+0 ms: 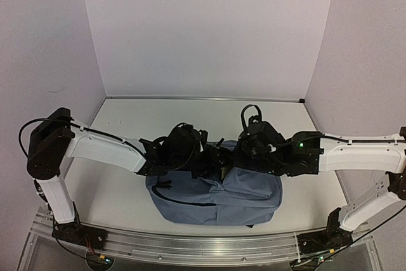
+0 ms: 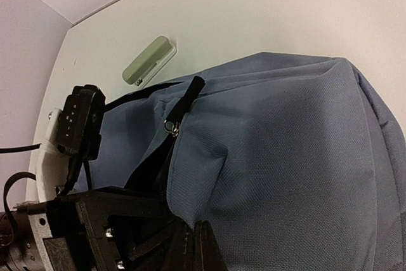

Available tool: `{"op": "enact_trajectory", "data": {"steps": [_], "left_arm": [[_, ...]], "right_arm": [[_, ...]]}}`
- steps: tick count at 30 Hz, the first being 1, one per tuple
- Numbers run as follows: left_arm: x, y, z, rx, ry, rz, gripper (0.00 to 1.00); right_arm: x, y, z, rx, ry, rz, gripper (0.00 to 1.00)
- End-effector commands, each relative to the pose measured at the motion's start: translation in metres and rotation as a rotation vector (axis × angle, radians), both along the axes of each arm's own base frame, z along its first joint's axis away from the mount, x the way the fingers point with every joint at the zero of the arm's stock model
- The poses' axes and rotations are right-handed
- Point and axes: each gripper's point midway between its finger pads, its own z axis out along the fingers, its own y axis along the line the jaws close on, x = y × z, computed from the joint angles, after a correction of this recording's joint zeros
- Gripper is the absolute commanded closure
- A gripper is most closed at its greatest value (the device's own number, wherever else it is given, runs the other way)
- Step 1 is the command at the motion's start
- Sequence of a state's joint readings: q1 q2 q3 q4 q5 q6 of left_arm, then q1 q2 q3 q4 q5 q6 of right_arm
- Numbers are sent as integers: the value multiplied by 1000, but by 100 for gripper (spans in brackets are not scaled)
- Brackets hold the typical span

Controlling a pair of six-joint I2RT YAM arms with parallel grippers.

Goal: Pack the student bag
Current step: Place the personal item in the student bag.

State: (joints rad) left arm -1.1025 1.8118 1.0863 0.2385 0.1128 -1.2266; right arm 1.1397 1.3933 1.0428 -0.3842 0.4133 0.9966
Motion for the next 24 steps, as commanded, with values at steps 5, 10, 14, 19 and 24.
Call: {"op": "enact_trajectory", "data": {"steps": [5, 10, 14, 19, 24], "left_arm": [[-4, 15, 19, 68, -72, 4, 58], [-7, 6, 11, 125, -70, -22, 60], [-11, 4, 3, 170, -65, -33, 58], [-12, 1, -5, 201, -56, -54, 62], [-15, -12, -11, 215, -51, -96, 75]], "right_arm": [[9, 14, 37, 113, -69, -17, 100], [9, 16, 38, 116, -68, -12, 100], [9, 13, 40, 118, -71, -15, 100], [8, 11, 40, 122, -72, -18, 100], [8, 12, 41, 122, -72, -13, 100]]}}
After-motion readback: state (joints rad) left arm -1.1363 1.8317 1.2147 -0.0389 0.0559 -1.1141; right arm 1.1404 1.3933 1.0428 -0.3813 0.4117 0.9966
